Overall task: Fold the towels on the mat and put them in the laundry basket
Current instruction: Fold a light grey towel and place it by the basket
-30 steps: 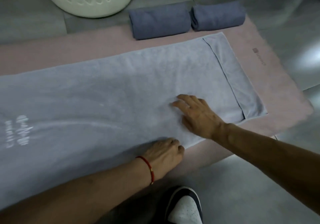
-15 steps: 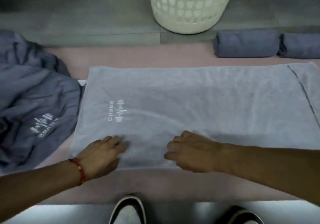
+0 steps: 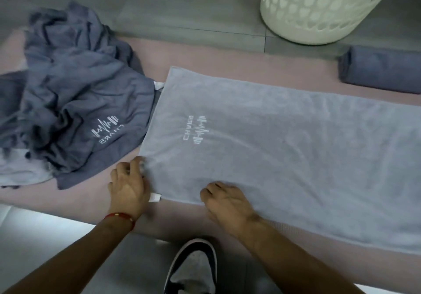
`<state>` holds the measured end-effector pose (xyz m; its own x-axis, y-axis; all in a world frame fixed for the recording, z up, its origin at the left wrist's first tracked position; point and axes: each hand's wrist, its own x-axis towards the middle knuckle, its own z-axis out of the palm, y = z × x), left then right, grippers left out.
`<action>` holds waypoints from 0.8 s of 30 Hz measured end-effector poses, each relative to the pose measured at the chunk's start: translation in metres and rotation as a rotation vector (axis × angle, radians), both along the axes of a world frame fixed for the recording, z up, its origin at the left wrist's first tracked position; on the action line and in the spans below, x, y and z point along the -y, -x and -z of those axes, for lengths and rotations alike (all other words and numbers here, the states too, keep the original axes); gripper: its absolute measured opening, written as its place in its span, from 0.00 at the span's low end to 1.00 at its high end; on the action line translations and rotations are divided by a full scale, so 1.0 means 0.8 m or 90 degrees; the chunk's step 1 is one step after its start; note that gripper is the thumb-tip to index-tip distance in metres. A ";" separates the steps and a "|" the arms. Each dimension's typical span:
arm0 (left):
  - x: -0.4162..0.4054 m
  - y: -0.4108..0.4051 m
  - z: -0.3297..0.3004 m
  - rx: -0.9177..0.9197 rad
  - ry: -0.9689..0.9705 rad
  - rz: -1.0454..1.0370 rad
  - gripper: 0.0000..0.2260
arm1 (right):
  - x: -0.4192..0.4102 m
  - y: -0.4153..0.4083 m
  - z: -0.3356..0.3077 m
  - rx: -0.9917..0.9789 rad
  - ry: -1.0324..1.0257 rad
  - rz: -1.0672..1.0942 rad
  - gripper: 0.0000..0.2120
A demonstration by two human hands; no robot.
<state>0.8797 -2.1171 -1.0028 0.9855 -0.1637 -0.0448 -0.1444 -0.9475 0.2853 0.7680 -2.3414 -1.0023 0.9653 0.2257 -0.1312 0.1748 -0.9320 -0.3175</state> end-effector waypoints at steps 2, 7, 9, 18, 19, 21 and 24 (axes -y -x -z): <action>0.004 -0.012 -0.009 -0.075 0.008 -0.063 0.17 | -0.006 -0.001 0.002 0.029 -0.001 0.022 0.23; -0.001 -0.050 -0.040 -0.248 0.116 -0.178 0.06 | -0.020 0.010 0.004 0.092 -0.047 0.075 0.11; 0.002 -0.052 -0.056 -0.222 0.145 -0.169 0.06 | -0.026 0.010 -0.001 0.068 -0.087 0.158 0.09; 0.096 -0.028 -0.125 -0.460 0.364 0.238 0.10 | -0.011 -0.067 -0.065 -0.184 -0.884 0.709 0.10; 0.107 -0.042 -0.119 -0.409 0.338 0.248 0.11 | 0.002 -0.067 -0.063 -0.178 -0.821 0.722 0.05; 0.131 -0.079 -0.100 -0.245 0.273 0.238 0.11 | 0.022 -0.056 -0.050 -0.199 -0.716 0.725 0.11; 0.179 -0.142 -0.067 -0.121 0.146 0.335 0.12 | 0.036 -0.038 -0.034 -0.254 -0.678 0.711 0.20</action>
